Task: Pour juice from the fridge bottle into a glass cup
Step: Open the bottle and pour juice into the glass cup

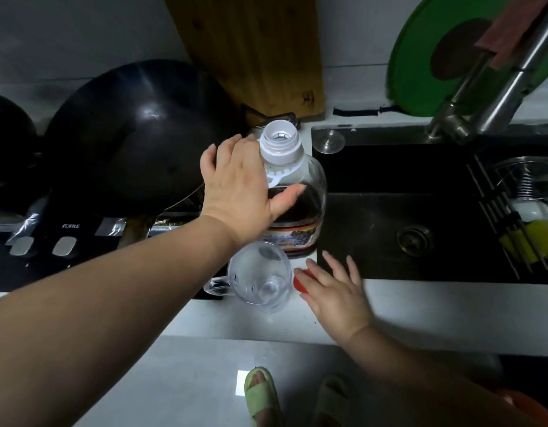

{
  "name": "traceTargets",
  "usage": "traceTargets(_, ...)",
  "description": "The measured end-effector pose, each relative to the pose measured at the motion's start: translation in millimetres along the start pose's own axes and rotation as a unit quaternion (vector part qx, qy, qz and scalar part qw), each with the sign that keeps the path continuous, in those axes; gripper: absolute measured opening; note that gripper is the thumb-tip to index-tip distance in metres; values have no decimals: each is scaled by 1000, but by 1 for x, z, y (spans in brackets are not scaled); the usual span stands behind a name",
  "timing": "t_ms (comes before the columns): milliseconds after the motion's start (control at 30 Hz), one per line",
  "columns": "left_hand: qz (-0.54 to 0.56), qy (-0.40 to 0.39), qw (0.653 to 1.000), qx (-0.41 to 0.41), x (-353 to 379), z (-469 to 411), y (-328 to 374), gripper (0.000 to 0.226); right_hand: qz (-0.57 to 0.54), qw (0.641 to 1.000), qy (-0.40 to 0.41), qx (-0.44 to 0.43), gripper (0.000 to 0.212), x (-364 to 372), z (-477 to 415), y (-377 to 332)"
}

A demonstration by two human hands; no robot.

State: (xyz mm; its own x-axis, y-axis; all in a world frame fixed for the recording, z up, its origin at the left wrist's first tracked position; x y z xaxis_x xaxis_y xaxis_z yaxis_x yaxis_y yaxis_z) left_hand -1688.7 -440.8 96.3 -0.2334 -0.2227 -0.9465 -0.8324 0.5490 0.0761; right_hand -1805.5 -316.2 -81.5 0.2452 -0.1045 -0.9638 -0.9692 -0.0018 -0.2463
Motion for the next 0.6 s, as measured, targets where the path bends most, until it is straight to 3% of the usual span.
traceTargets(233, -9, -1, 1000, -3, 1, 1, 0, 89, 53, 998, -2, -32, 53, -2, 7, 2)
traceTargets(367, -43, -21, 999, 4, -4, 2, 0, 91, 12, 996, 82, -35, 37, -34, 7, 8)
traceTargets(600, -113, -68, 988, 73, -28, 18, -12, 96, -91, 972, 215, 9, 66, -133, -41, 2)
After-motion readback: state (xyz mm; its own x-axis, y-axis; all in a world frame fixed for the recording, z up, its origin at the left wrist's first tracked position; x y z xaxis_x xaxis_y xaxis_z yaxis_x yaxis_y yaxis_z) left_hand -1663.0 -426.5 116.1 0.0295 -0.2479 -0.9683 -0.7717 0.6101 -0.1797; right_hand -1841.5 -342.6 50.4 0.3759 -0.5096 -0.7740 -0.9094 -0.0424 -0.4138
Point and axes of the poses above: each hand's wrist, its own z-axis away from the middle knuckle, its own x-axis out of the palm, y = z × x, the point moved 7 cm from there along -z, towards the middle knuckle, and after that the axes turned 10 degrees about x, right-handed, at the moved point
